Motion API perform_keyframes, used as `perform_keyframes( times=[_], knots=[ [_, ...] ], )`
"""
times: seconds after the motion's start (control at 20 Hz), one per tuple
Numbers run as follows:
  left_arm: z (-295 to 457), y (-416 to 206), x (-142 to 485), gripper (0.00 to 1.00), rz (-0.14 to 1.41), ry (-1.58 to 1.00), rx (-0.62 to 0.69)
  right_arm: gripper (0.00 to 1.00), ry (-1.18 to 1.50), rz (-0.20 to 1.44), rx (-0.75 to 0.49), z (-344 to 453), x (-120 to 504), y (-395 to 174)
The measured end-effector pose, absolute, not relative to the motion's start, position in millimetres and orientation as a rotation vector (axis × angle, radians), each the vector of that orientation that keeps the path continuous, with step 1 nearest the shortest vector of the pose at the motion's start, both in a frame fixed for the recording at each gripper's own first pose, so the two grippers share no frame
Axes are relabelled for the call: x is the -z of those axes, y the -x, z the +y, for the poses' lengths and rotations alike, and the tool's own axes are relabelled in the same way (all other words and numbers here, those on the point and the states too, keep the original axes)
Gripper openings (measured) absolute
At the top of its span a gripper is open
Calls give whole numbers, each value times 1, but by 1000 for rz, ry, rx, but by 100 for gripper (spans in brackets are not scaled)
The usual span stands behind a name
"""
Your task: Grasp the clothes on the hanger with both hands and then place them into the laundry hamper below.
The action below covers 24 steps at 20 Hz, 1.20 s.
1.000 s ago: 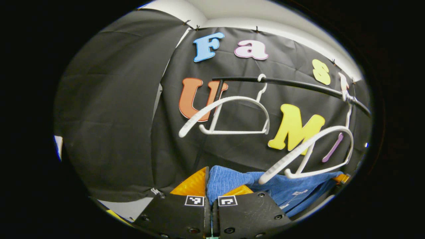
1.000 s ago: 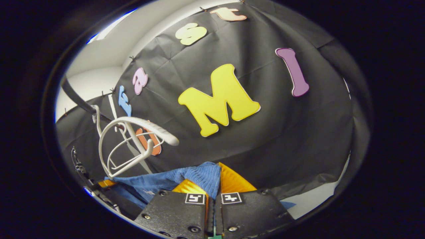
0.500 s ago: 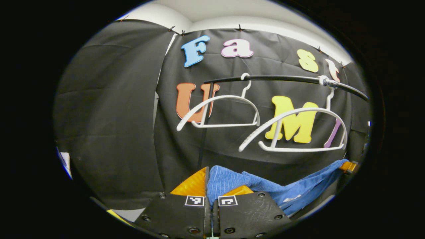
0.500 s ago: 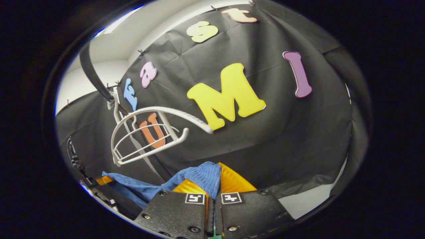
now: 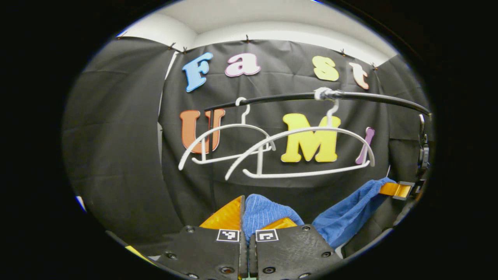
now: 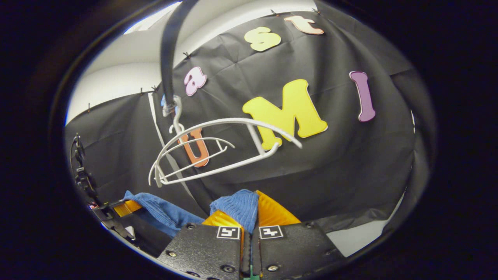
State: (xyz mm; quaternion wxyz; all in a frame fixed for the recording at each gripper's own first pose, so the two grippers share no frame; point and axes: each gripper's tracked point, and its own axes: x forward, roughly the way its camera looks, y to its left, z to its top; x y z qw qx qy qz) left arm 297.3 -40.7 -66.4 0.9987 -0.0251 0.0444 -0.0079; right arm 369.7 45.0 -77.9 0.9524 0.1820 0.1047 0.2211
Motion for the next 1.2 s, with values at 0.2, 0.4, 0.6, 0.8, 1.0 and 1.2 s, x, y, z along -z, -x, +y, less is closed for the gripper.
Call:
perform_keyframes(
  times=[0.2,0.4,0.6,0.8,1.0,1.2],
  knots=[
    [-75,-278,71,2,103,49,87,5,-368,230,-485,75,79,-333],
    [-96,-259,74,2,114,48,152,5,-366,247,-511,102,81,-303],
    [-110,-238,86,0,131,57,205,5,-347,269,-527,114,93,-282],
    [-117,-217,116,5,167,51,249,5,-327,332,-525,119,131,-258],
    [-126,-199,168,5,244,77,264,5,-299,432,-518,123,191,-241],
    [-130,-197,236,1,351,132,263,5,-293,555,-504,126,252,-241]
  ],
)
